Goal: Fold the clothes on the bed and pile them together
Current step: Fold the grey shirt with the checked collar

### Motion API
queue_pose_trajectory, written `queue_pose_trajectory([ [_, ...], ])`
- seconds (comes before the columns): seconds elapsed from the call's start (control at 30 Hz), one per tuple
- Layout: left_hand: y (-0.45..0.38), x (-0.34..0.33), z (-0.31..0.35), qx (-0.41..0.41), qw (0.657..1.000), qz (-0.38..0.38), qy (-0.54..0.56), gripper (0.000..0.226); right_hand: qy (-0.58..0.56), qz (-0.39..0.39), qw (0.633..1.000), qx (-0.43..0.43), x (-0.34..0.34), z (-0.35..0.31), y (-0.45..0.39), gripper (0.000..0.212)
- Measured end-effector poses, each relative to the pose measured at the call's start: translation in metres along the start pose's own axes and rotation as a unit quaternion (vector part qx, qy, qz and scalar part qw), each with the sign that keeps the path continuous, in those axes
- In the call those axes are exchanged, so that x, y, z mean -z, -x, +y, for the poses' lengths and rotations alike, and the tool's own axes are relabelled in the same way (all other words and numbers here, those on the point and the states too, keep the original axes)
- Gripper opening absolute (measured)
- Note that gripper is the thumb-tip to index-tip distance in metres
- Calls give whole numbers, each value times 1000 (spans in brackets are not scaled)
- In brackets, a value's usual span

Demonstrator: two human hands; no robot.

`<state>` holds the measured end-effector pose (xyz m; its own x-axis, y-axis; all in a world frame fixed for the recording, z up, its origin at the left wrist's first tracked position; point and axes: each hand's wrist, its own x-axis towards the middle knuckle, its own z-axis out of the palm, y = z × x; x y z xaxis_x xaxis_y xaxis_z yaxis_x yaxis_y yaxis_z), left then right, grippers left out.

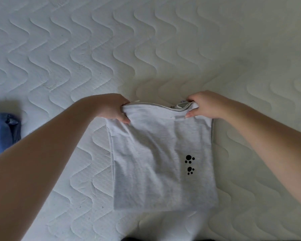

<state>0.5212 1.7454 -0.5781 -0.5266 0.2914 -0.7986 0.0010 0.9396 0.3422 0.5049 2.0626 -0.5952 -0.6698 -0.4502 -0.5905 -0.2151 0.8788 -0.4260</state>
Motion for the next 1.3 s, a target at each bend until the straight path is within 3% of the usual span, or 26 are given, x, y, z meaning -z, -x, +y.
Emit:
queue_pose_trajectory([
  [0.17,56,45,26,-32,997,73,-14,23,35,53,997,38,58,-23,39,31],
  [0.33,137,115,65,-68,982,174,-17,15,32,157,986,48,145,-64,94,20],
  [0.53,215,162,94,-79,920,370,-105,15,37,307,947,84,216,-114,151,9],
  [0.6,218,154,90,-70,894,420,-138,15,58,336,936,94,212,-119,157,17],
  [0.73,184,94,68,-83,851,490,-168,21,92,356,926,82,155,-102,149,36],
  [0.9,116,-48,37,-153,838,501,-154,33,99,326,938,71,7,-61,134,44],
  [1.0,88,-150,25,-186,858,460,-132,38,83,274,956,57,-92,-35,141,47],
  [1.1,82,-230,18,-164,874,436,-137,38,70,254,963,49,-163,-19,157,50],
  [1.2,89,-274,16,-124,887,420,-143,53,77,275,957,42,-196,-17,171,55],
  [1.3,99,-295,20,-87,903,383,-176,53,104,268,958,12,-215,-22,183,62],
])
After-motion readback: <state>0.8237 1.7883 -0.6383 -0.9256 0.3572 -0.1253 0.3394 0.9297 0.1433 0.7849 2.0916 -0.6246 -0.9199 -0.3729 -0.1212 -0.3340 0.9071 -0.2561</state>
